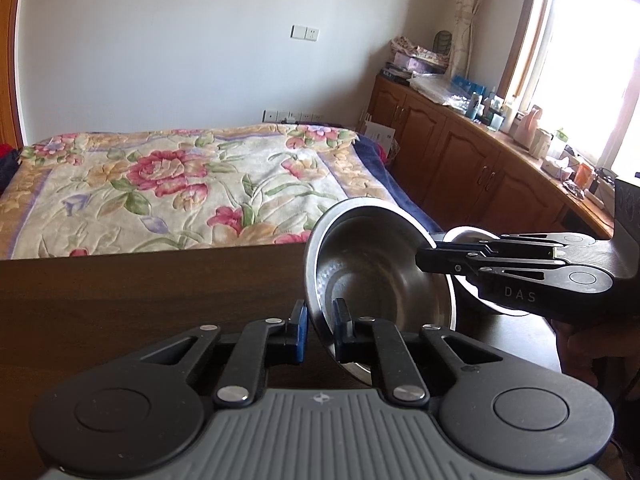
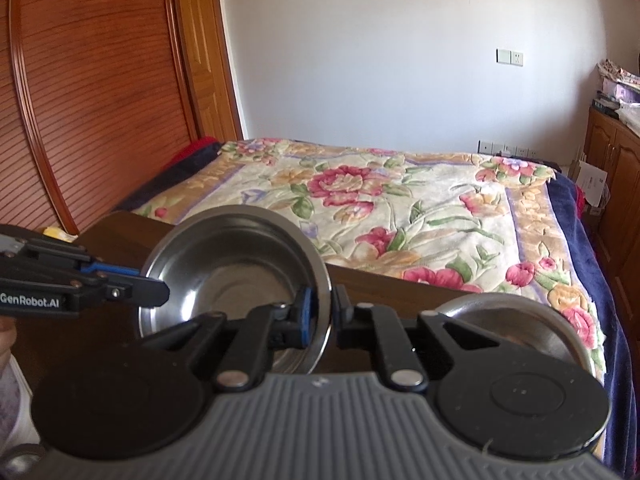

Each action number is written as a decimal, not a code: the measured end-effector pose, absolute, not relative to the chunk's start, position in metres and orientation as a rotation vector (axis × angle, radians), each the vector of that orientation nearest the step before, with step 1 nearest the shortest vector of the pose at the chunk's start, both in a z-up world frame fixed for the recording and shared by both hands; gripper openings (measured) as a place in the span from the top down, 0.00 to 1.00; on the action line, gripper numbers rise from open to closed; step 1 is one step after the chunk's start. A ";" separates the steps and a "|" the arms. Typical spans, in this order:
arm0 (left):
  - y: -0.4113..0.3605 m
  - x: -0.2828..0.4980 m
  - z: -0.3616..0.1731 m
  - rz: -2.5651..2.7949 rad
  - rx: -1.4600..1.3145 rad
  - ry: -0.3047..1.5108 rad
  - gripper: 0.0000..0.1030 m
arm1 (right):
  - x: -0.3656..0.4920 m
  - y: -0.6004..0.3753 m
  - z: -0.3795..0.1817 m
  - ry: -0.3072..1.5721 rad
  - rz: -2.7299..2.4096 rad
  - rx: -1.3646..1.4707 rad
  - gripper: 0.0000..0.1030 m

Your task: Organize plates and bowls

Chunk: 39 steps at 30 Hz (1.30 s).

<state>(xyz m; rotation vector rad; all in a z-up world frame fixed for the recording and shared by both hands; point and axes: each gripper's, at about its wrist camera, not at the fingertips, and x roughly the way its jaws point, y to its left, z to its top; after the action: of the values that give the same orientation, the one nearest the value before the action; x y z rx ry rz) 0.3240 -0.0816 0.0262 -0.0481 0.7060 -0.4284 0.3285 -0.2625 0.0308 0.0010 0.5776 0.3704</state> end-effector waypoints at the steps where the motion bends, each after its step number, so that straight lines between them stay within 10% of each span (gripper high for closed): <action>1: -0.081 0.321 0.029 -0.430 -0.047 0.697 0.87 | 0.326 -0.262 0.034 0.568 0.372 -0.002 0.88; 39: -0.056 0.206 0.072 -0.514 -0.051 0.544 0.89 | 0.220 -0.242 0.078 0.418 0.334 -0.058 0.88</action>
<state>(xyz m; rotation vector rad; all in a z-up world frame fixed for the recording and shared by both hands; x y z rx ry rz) 0.2063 -0.0562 0.0721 -0.0512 0.5438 -0.5144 0.2196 -0.2422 0.0776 -0.0575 0.4178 0.3343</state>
